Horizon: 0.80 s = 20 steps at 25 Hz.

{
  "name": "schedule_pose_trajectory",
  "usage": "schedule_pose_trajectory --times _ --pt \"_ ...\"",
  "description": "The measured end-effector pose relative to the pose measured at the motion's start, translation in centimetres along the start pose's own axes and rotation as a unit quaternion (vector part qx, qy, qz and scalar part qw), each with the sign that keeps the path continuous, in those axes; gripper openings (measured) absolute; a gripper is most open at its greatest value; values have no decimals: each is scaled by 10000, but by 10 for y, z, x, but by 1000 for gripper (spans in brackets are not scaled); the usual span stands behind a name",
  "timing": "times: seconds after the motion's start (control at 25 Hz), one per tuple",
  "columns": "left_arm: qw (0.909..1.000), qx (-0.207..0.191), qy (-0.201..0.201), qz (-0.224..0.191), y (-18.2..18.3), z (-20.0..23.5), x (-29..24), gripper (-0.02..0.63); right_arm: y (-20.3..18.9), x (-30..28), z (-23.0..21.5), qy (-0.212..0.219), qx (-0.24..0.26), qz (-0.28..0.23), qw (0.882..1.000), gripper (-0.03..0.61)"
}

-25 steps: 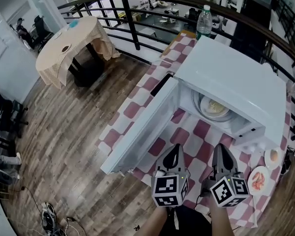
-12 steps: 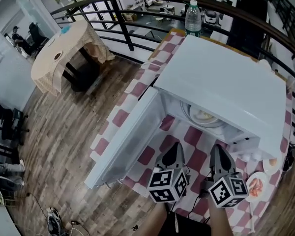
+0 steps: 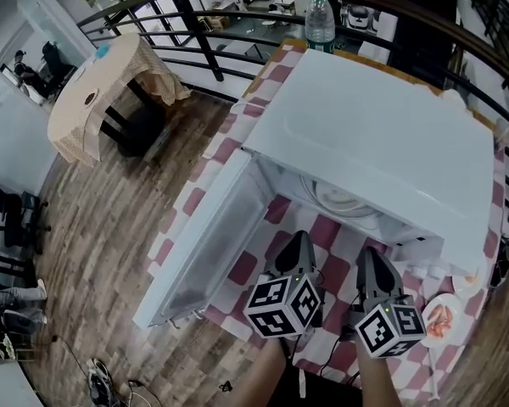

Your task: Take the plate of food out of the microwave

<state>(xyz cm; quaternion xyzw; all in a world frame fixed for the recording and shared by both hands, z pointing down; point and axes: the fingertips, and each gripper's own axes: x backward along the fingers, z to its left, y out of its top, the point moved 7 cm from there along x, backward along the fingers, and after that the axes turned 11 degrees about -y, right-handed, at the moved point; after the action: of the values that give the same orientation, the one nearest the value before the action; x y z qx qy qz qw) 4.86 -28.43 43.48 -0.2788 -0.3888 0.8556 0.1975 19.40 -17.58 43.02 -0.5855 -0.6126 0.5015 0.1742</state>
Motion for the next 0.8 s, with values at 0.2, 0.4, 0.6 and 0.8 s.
schedule_pose_trajectory --times 0.2,0.4,0.6,0.8 --pt "9998 52 -30 164 0 4 -15 12 0 0 1 -139 -15 7 9999 -5" --pt "9971 620 -348 269 -3 6 -32 12 -5 0 0 -350 -87 -49 9993 -5" --pt "9871 1442 -646 245 0 13 -50 12 -9 -5 -1 -614 -112 -60 9980 -5" --pt "9790 1851 -787 336 -1 19 -64 25 -12 -7 -5 -886 -166 -67 9959 -5"
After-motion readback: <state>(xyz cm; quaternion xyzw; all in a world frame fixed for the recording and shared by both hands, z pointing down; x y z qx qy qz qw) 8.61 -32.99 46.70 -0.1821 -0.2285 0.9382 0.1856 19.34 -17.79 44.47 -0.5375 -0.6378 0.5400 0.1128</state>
